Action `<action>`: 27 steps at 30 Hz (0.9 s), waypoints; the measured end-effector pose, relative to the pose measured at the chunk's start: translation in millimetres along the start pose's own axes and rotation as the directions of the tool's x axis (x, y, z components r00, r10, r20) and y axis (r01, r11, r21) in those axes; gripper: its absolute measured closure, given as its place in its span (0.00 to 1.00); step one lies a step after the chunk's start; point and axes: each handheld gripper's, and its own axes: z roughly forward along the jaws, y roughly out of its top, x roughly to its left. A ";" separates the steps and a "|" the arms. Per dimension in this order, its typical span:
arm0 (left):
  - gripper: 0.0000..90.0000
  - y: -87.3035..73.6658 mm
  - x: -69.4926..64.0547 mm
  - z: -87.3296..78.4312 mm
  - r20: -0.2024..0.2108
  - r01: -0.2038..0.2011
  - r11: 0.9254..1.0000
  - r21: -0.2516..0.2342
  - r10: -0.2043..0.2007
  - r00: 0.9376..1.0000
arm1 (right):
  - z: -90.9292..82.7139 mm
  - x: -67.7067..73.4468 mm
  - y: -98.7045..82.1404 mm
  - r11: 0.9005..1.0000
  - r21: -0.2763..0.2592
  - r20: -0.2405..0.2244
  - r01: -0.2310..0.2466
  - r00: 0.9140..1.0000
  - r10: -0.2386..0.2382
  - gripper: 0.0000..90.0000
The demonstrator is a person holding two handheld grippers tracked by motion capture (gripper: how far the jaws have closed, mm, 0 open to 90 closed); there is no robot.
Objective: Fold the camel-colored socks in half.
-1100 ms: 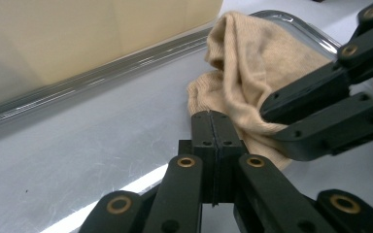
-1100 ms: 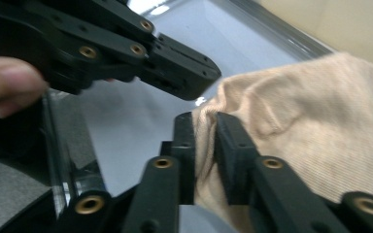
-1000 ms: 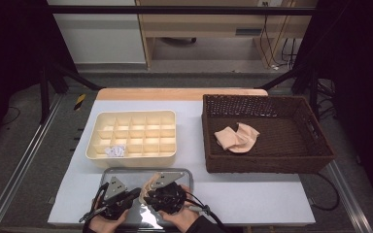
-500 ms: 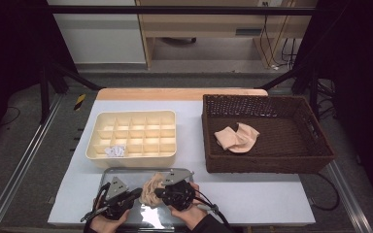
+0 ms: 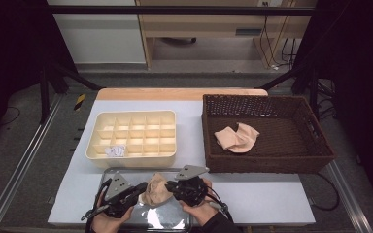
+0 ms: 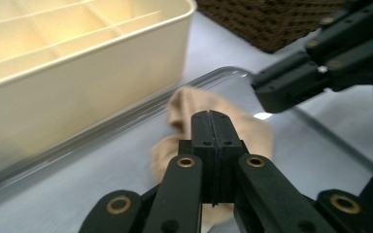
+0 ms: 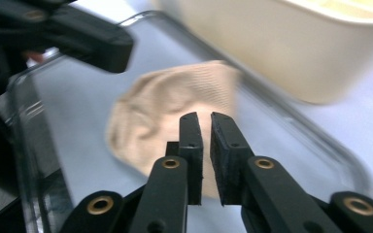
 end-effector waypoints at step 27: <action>0.99 -6.4 -9.3 48.6 -0.012 -0.057 0.990 0.133 0.059 0.998 | 9.6 -7.5 -11.5 0.996 0.067 -0.016 -0.065 0.998 0.067 0.93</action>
